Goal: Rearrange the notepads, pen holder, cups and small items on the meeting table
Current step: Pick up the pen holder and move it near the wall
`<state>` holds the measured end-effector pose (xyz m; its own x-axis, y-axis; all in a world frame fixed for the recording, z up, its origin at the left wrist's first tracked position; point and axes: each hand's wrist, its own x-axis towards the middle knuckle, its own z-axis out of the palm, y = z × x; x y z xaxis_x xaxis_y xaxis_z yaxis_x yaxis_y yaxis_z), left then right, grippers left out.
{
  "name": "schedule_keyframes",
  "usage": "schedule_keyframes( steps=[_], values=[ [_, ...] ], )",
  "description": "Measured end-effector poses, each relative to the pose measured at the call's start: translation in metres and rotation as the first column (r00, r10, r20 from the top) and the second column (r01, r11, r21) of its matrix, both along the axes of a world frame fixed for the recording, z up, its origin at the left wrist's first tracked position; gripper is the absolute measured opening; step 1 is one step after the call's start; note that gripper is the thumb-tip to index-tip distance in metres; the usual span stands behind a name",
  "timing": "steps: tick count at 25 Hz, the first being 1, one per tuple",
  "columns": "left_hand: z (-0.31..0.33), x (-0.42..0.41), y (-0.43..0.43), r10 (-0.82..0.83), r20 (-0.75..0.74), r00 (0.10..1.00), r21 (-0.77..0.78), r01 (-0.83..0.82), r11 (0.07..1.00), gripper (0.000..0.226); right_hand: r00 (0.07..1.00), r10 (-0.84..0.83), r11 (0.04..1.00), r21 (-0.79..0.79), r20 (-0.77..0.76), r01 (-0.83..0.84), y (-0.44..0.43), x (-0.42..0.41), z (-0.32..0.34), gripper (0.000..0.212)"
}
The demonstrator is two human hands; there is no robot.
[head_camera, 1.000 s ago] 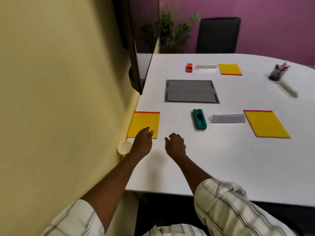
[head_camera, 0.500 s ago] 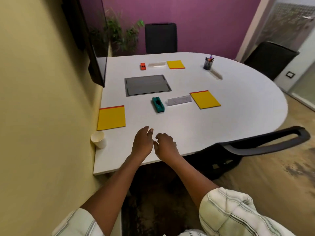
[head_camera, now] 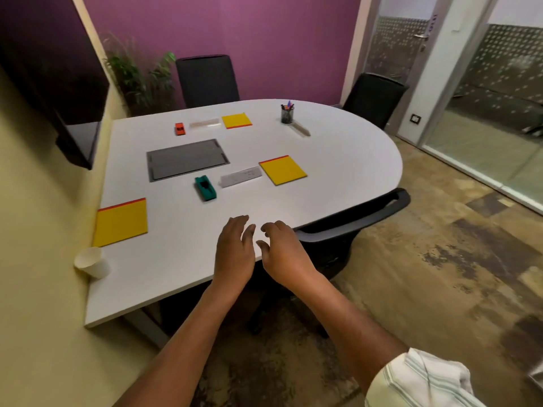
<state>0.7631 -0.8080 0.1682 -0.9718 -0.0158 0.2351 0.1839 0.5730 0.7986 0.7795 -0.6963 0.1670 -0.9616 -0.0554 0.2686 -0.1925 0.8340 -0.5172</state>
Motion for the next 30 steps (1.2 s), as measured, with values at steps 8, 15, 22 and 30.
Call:
schedule_keyframes(
  steps=[8,15,22,30],
  values=[
    [0.019,0.063,0.147,-0.166,-0.172,0.971,0.031,0.174,0.984,0.033,0.986,-0.101,0.995,-0.010,-0.135,0.100,0.157,0.077,0.024,0.035],
    [0.017,0.045,0.277,-0.422,-0.134,0.897,-0.104,0.411,0.906,0.049,0.943,-0.291,0.947,0.090,-0.164,0.308,0.281,0.081,0.023,0.036],
    [0.021,-0.025,0.427,-0.612,-0.173,0.772,-0.063,0.611,0.789,0.051,0.873,-0.473,0.876,0.047,-0.121,0.481,0.421,0.038,0.032,0.046],
    [0.058,-0.128,0.593,-0.678,-0.212,0.704,0.084,0.704,0.705,0.046,0.698,-0.699,0.713,-0.072,-0.156,0.698,0.553,-0.046,0.050,0.042]
  ],
)
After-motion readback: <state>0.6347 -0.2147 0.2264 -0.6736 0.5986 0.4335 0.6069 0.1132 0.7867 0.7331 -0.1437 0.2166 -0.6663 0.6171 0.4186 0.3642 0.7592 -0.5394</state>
